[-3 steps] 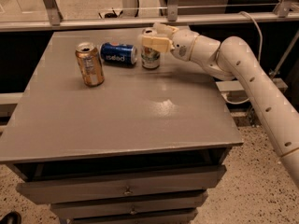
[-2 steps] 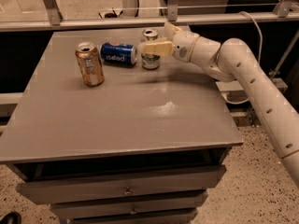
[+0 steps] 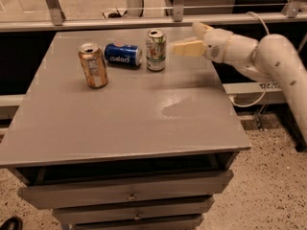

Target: Move 7up can near pepsi can

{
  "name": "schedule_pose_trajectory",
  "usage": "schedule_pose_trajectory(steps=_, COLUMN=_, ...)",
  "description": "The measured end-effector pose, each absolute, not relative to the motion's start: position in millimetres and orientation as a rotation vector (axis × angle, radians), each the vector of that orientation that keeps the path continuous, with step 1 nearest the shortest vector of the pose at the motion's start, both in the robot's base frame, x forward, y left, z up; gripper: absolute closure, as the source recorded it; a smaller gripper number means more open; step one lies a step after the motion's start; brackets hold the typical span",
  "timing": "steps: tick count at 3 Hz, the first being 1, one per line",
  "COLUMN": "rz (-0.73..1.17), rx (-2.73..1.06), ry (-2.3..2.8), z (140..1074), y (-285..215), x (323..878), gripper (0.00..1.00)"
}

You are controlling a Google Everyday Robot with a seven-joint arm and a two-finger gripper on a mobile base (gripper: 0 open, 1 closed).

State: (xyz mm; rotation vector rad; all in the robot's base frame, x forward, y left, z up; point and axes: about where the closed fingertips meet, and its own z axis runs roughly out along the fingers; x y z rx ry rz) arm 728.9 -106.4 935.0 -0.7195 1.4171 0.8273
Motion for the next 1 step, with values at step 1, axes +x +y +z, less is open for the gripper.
schedule_pose_trajectory(steps=1, rz=0.754, rx=-0.645, ry=1.465, z=945.6, y=-195.1, x=709.0, gripper=0.00)
